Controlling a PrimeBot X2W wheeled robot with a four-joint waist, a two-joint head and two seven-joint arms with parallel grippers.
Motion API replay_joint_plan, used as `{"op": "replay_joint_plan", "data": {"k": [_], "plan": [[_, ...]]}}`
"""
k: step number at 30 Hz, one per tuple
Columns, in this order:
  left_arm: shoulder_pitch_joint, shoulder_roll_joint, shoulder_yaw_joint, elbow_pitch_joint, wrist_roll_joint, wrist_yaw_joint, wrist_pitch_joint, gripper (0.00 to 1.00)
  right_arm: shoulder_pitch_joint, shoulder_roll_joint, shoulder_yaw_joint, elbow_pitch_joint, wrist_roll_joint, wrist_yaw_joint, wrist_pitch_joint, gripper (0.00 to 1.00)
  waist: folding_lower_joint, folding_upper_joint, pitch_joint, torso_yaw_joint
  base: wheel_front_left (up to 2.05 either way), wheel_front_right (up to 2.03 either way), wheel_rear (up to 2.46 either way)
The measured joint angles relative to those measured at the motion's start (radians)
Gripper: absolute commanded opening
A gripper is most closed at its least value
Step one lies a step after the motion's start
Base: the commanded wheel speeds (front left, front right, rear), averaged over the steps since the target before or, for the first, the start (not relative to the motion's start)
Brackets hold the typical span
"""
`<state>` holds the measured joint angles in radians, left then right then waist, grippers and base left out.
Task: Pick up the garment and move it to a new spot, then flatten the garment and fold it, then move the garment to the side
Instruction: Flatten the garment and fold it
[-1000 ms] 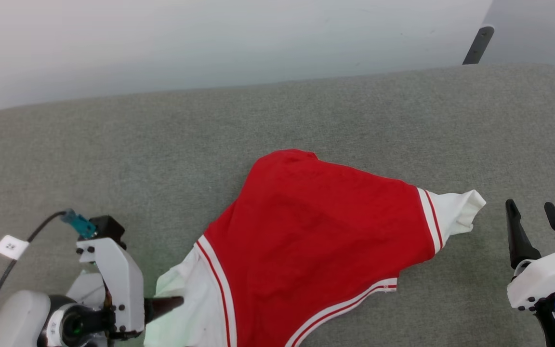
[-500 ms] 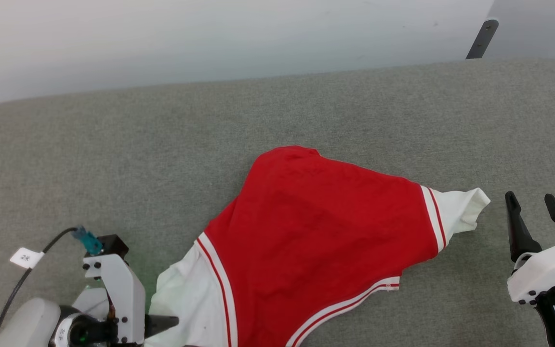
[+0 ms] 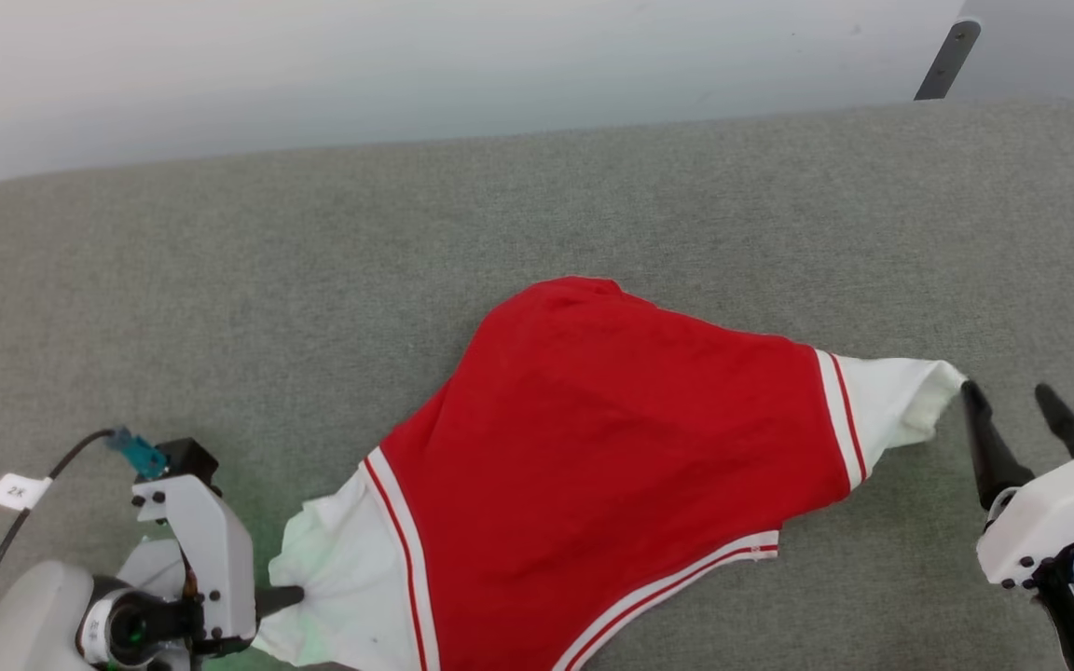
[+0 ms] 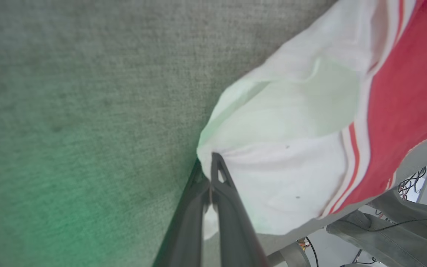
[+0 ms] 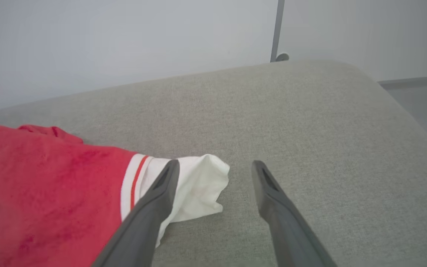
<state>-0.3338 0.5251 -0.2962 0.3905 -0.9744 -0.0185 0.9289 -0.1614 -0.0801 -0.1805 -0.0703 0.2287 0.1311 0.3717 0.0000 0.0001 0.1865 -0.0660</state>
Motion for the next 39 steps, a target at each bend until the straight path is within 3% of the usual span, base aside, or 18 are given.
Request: {"op": "replay_joint_plan", "data": {"k": [13,28,29,30,39], "plan": [[-0.065,-0.019,-0.009,0.040,0.008,-0.032,-0.039,0.00,-0.094,-0.056,-0.011,0.056,0.016,0.000,0.320,1.00,0.0000,0.0000,0.031,0.031,0.00,0.00,0.00],[-0.151,-0.062,-0.037,0.058,0.020,-0.070,-0.076,0.00,-0.284,-0.136,0.020,0.408,0.061,0.000,0.458,1.00,0.0000,0.0000,0.101,0.099,0.00,0.00,0.00],[-0.152,-0.065,-0.040,0.062,0.020,-0.071,-0.077,0.00,-0.296,-0.140,0.021,0.434,0.068,0.000,0.469,0.24,-0.0001,0.0000,0.104,0.102,0.00,0.00,0.00],[-0.154,-0.066,-0.042,0.066,0.020,-0.074,-0.080,0.00,-0.307,-0.151,0.031,0.452,0.060,0.000,0.474,0.00,0.0000,0.0000,0.107,0.105,0.00,0.00,0.00],[-0.232,-0.047,-0.065,0.081,0.055,-0.084,-0.083,0.00,-0.388,-0.183,0.057,0.516,0.155,-0.001,0.561,0.00,0.0000,0.0000,0.095,0.110,0.00,0.00,0.00]]}}
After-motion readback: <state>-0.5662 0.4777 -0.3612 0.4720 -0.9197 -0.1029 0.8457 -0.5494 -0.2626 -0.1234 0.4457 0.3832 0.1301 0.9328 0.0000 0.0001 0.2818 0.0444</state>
